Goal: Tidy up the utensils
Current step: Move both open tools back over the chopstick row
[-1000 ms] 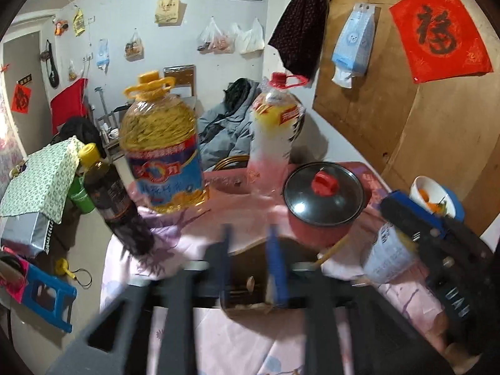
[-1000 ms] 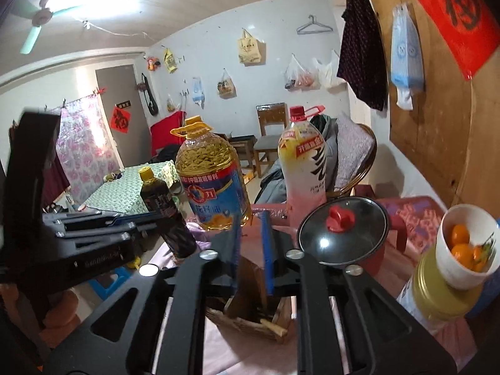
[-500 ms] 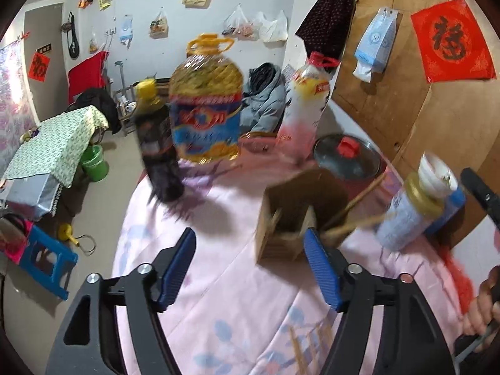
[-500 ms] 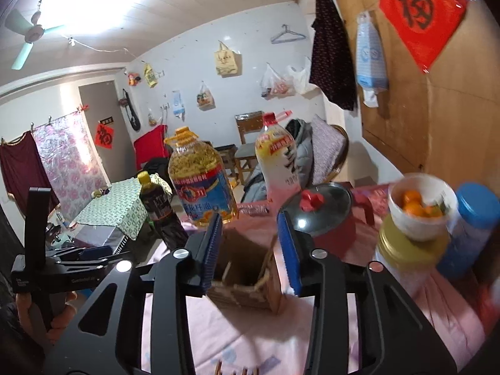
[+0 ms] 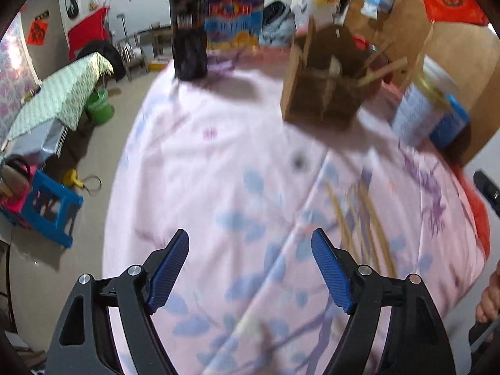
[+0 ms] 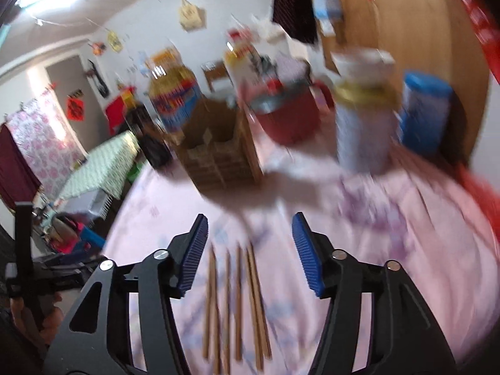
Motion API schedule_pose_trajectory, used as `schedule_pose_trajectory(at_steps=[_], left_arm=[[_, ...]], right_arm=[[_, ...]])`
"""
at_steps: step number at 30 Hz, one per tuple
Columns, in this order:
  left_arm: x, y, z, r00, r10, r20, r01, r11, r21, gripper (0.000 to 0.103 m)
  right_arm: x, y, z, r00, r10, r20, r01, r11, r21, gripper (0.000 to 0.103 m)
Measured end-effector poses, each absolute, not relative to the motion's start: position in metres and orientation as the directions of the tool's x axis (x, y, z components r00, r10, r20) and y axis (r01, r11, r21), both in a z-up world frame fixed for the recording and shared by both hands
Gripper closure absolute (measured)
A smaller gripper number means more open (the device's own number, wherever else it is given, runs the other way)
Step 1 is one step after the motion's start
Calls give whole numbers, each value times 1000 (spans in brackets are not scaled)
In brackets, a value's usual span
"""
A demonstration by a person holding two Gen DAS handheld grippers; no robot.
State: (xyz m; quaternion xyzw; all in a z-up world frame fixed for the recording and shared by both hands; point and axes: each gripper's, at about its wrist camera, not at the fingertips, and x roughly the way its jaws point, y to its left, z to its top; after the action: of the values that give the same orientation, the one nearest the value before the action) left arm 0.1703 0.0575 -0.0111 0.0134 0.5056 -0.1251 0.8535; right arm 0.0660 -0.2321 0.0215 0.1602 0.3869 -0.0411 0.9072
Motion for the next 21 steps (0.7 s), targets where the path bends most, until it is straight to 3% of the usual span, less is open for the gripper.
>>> schedule_pose_trajectory(at_steps=[9,13,21], left_arm=[[119,38,-58,359,-207,-910,304,948,-96,24],[103,9,-68,355,-181,-917,353,934,-48,24],[89,-35,-85,299,-204,-932,367,926,-86,24]], right_arm=[[-1,-232,-31,569,50,-821,272,930,246,46],[2,-231,-38,543,95,-834,229,939,256,46],[-2,-259,-30,563,89,-822,182,956,229,40]])
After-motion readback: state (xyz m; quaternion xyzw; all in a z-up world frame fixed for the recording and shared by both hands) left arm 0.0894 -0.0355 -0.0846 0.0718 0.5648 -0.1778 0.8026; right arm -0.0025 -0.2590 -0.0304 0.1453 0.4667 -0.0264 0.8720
